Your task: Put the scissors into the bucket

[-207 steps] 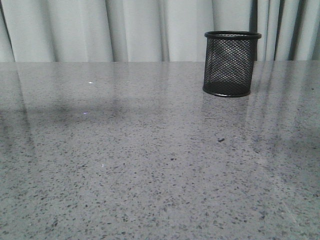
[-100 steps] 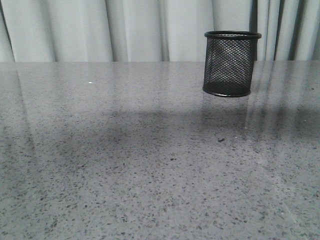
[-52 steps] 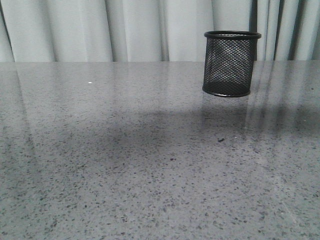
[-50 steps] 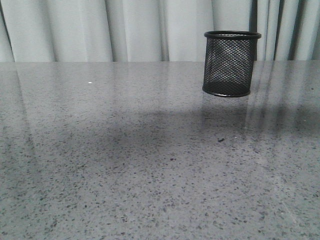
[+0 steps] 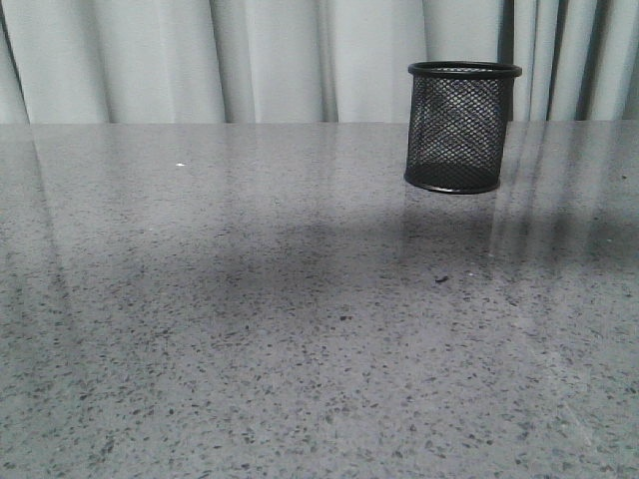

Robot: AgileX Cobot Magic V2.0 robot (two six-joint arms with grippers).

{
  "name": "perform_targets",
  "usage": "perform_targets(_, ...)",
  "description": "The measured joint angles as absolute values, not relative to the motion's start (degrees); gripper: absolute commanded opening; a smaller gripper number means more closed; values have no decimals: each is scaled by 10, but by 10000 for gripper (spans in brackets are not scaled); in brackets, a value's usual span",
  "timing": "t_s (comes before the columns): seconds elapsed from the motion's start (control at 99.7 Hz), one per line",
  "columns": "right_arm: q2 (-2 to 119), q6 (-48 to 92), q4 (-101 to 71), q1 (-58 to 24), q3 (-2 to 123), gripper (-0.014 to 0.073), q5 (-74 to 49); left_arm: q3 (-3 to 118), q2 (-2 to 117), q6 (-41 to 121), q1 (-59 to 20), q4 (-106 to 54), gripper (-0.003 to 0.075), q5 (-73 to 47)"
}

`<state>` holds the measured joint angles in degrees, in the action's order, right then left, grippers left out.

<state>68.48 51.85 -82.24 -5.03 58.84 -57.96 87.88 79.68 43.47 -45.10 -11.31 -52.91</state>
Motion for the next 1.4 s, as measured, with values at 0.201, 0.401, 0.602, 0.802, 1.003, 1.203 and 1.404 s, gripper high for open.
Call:
perform_targets(0.201,685,514,-797,-50,600,-66,-553,886,790,375,-393,-114,471,-520)
perform_targets(0.401,685,446,-676,-38,660,-53,-501,888,754,346,-299,-114,471,-531)
perform_targets(0.602,685,351,-532,-11,729,-53,-478,889,704,341,-192,-114,471,-549)
perform_targets(0.802,696,260,-389,3,776,-53,-473,891,668,340,-116,-119,471,-563)
perform_targets(1.003,738,215,-310,4,797,-53,-500,891,655,340,-95,-122,471,-571)
perform_targets(1.203,768,208,-285,4,798,-53,-503,891,655,340,-95,-122,471,-576)
perform_targets(1.404,786,208,-270,4,798,-53,-494,891,655,340,-95,-122,471,-576)
